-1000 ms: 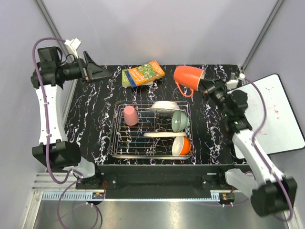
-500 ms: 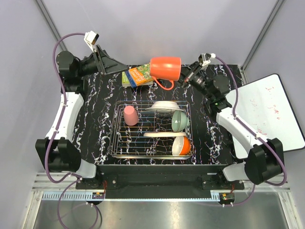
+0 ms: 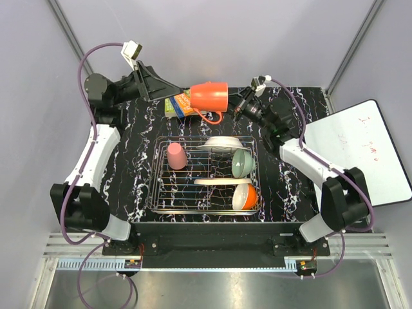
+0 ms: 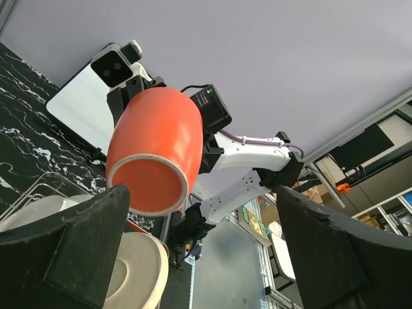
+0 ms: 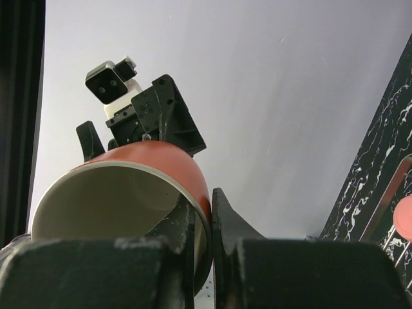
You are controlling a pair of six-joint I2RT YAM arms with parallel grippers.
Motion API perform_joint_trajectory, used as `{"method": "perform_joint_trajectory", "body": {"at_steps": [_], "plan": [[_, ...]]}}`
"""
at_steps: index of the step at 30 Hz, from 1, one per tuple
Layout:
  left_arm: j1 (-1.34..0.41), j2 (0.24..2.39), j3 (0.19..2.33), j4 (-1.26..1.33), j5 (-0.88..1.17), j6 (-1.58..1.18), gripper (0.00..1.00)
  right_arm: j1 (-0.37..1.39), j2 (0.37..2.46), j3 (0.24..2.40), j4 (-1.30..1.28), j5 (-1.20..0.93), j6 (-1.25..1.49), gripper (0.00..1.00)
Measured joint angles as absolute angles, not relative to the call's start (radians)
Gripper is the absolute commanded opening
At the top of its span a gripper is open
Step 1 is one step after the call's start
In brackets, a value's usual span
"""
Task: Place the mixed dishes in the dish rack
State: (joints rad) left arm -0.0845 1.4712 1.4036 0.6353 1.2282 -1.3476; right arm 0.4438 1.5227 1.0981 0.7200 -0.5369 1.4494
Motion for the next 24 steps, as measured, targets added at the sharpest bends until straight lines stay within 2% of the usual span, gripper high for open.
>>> {"method": "perform_joint_trajectory", "body": {"at_steps": [15,24], "plan": [[-0.123,1.489,1.389,0.383,1.192,-1.097,0.99,0.476,1.572,1.124,0.727,-0.560,1.472,0.00],[-0.127,1.499,1.390,0.338,1.189,-1.049,0.99,0.484,1.574,1.136,0.710,-0.588,1.474,0.00]]}}
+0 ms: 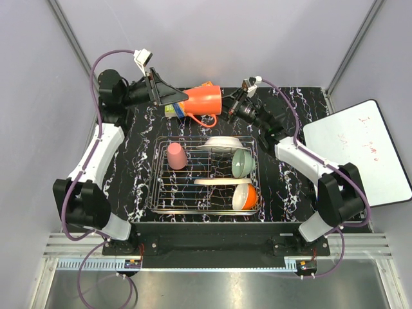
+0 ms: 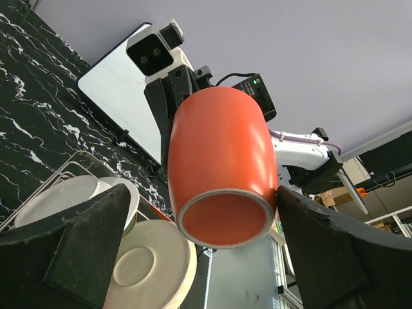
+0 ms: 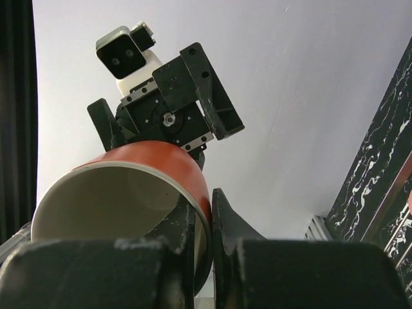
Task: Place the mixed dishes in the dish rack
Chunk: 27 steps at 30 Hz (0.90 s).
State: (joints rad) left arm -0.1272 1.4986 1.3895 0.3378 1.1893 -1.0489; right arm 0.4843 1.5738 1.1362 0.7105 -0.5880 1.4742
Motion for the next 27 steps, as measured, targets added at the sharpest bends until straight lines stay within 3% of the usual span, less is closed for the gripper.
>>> {"method": "perform_joint_trajectory", "body": {"at_steps": [12,13,16,17,19,20,21,23,24,26,27], "plan": [[-0.181,1.499,1.362,0.391,1.181,-1.082,0.98,0.514,1.678,1.214,0.764,-0.600,1.501,0.00],[-0.184,1.499,1.356,0.392,1.180,-1.082,0.93,0.517,1.682,1.220,0.765,-0.600,1.501,0.00],[-0.187,1.501,1.348,0.390,1.182,-1.084,0.66,0.524,1.687,1.225,0.768,-0.601,1.501,0.00],[-0.184,1.501,1.348,0.394,1.180,-1.084,0.48,0.524,1.687,1.225,0.761,-0.597,1.499,0.00],[-0.183,1.501,1.348,0.397,1.176,-1.089,0.29,0.523,1.692,1.225,0.765,-0.588,1.496,0.00],[-0.182,1.503,1.348,0.397,1.176,-1.090,0.14,0.523,1.692,1.225,0.765,-0.586,1.494,0.00],[-0.181,1.503,1.348,0.398,1.176,-1.090,0.07,0.523,1.692,1.225,0.765,-0.587,1.494,0.00],[-0.180,1.504,1.348,0.400,1.177,-1.089,0.00,0.523,1.692,1.224,0.764,-0.587,1.494,0.03],[-0.179,1.504,1.348,0.401,1.178,-1.089,0.00,0.523,1.692,1.224,0.762,-0.587,1.493,0.16],[-0.175,1.505,1.348,0.399,1.185,-1.089,0.00,0.523,1.692,1.224,0.757,-0.588,1.487,0.17],[-0.171,1.505,1.348,0.395,1.188,-1.089,0.00,0.524,1.692,1.224,0.752,-0.590,1.479,0.22]]}}
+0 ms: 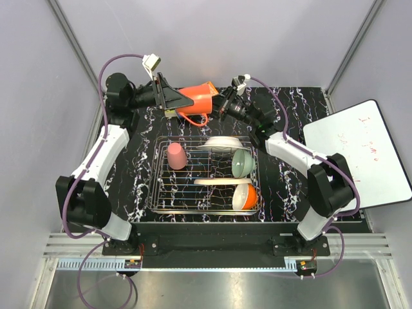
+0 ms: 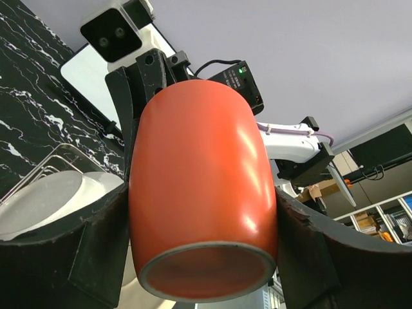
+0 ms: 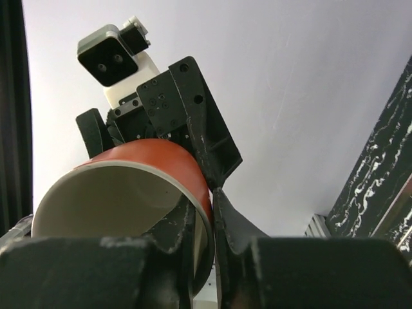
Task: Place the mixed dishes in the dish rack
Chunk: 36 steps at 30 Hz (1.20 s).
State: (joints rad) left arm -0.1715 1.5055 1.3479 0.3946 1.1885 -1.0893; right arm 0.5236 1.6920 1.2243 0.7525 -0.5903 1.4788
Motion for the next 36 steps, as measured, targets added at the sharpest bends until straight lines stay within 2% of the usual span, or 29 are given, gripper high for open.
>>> {"method": "perform_joint_trajectory", "body": {"at_steps": [1,3,4,5,9,13,17,20,24,29,36], "plan": [[-0.167,1.505,1.348,0.389,1.198,-1.089,0.00,0.524,1.691,1.225,0.740,-0.595,1.469,0.30],[-0.155,1.507,1.348,0.381,1.223,-1.089,0.00,0.525,1.680,1.225,0.696,-0.599,1.443,0.37],[-0.144,1.506,1.348,0.381,1.238,-1.089,0.00,0.525,1.674,1.225,0.672,-0.599,1.433,0.48],[-0.134,1.505,1.348,0.384,1.258,-1.091,0.00,0.522,1.665,1.224,0.642,-0.600,1.417,0.53],[-0.052,1.467,1.303,0.393,1.300,-1.100,0.00,0.487,1.614,1.206,0.555,-0.601,1.372,0.58],[0.026,1.405,1.278,0.277,1.359,-1.009,0.00,0.404,1.555,1.156,0.508,-0.597,1.348,0.58],[0.069,1.392,1.402,-0.278,1.381,-0.572,0.00,0.302,1.491,1.117,0.395,-0.579,1.294,0.57],[0.070,1.474,1.591,-0.765,1.295,-0.127,0.00,0.266,1.426,1.125,0.263,-0.532,1.196,0.57],[0.053,1.533,1.609,-1.074,1.118,0.239,0.00,0.266,1.333,1.177,0.117,-0.469,1.054,0.55],[0.025,1.492,1.467,-1.282,0.853,0.414,0.00,0.267,1.203,1.202,0.003,-0.379,0.912,0.55],[-0.116,1.365,1.424,-1.349,0.678,0.466,0.00,0.266,1.146,1.153,-0.094,-0.283,0.812,0.54]]}}
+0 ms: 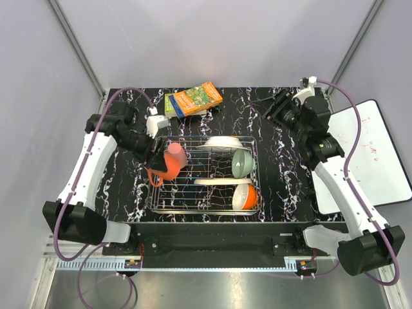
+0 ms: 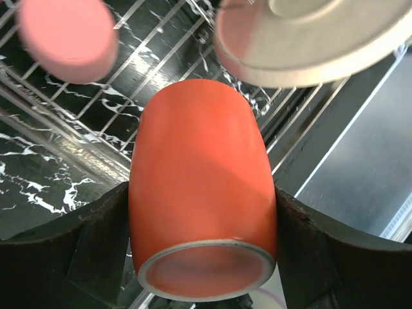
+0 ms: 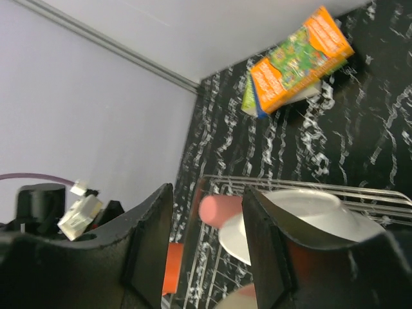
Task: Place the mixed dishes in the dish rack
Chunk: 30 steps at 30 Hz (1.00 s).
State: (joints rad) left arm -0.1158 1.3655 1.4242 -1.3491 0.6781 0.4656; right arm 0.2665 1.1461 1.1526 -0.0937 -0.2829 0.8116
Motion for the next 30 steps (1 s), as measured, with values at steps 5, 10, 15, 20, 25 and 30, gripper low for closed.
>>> {"method": "perform_joint_trajectory", "body": {"at_steps": [5,10,15,20,25,30], "plan": [[-0.215,1.364,1.361,-1.325,0.612,0.460,0.00,0.266,1.146,1.119,-0.163,-0.243,0.779,0.52],[-0.270,1.377,1.253,-1.277,0.540,0.443,0.00,0.265,1.139,1.105,-0.173,-0.218,0.762,0.51],[-0.313,1.407,1.231,-1.208,0.482,0.413,0.00,0.263,1.121,1.092,-0.174,-0.202,0.758,0.50],[-0.378,1.429,1.188,-1.089,0.443,0.373,0.00,0.261,1.113,1.076,-0.175,-0.199,0.758,0.50],[-0.415,1.475,1.135,-1.021,0.408,0.345,0.00,0.260,1.110,1.065,-0.186,-0.199,0.758,0.50],[-0.426,1.480,1.103,-0.986,0.369,0.334,0.00,0.259,1.104,1.060,-0.188,-0.198,0.758,0.50]]}}
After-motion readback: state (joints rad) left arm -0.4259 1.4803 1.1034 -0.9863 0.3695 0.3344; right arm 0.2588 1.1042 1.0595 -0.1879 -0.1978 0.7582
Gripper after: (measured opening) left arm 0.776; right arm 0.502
